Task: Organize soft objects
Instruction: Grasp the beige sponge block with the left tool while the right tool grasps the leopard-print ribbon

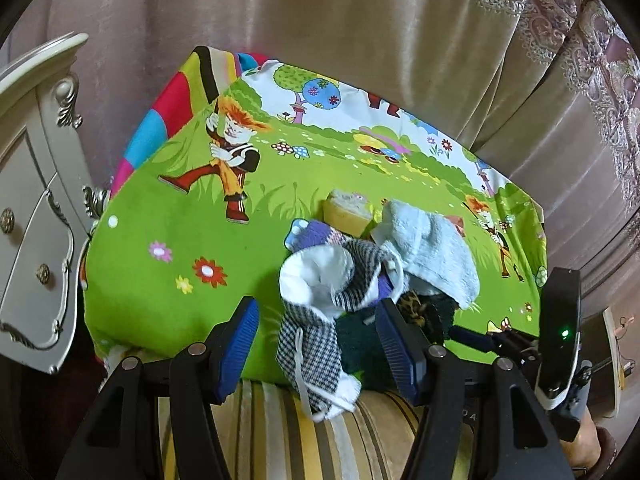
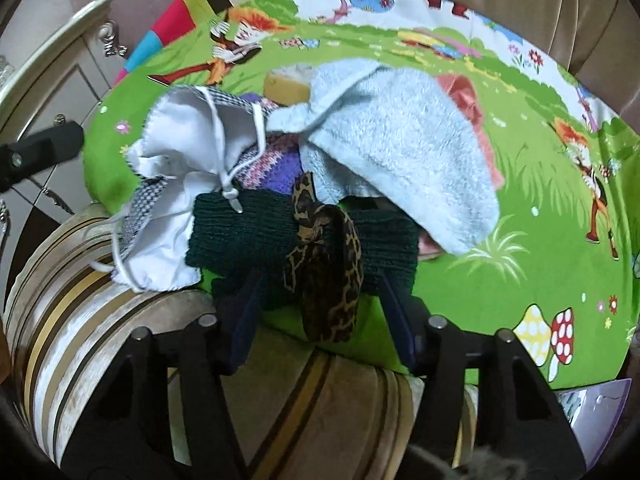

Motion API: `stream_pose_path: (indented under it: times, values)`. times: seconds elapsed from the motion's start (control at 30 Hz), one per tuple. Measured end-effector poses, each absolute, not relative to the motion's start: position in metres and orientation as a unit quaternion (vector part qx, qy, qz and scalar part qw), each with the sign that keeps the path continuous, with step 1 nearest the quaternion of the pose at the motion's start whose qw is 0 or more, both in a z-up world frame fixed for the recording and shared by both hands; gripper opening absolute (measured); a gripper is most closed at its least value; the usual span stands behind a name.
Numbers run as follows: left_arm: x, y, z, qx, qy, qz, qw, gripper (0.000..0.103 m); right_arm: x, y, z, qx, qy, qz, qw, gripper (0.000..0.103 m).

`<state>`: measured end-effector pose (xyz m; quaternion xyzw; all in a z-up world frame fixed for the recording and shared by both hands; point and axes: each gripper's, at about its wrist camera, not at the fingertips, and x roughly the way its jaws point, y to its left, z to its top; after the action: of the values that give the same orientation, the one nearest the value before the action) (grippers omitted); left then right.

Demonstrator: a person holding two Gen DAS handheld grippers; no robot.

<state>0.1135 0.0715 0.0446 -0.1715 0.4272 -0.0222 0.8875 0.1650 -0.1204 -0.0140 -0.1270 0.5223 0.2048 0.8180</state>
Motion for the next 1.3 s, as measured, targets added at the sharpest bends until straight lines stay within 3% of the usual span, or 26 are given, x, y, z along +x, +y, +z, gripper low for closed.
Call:
stream_pose_path:
  times: [0.17,0.33,0.4,0.5,1.07,1.3]
  values:
    - [0.137,0.072,0.046,-0.154,0.432,-0.025,0.888,0.062,0.175,-0.117,-0.022,-0.124,0.53,0.202,0.814,0.057]
    - [0.167,0.068,0.047,-0.141,0.439,-0.028,0.887,0.062,0.181,-0.116,-0.032,-0.121,0.539,0.198,0.809,0.04]
    - [0.183,0.066,0.046,-0.135,0.444,-0.031,0.885,0.062,0.18,-0.118,-0.031,-0.115,0.535,0.202,0.812,0.028]
    - [0.207,0.063,0.04,-0.132,0.459,-0.039,0.878,0.062,0.177,-0.125,-0.027,-0.1,0.525,0.208,0.819,0.022]
    - [0.294,0.008,-0.01,-0.025,0.537,-0.047,0.842,0.061,0.164,-0.178,0.007,0.019,0.449,0.193,0.872,0.021]
    - [0.302,0.001,-0.026,-0.009,0.548,-0.046,0.835,0.049,0.171,-0.182,0.006,0.034,0.45,0.193,0.871,0.021]
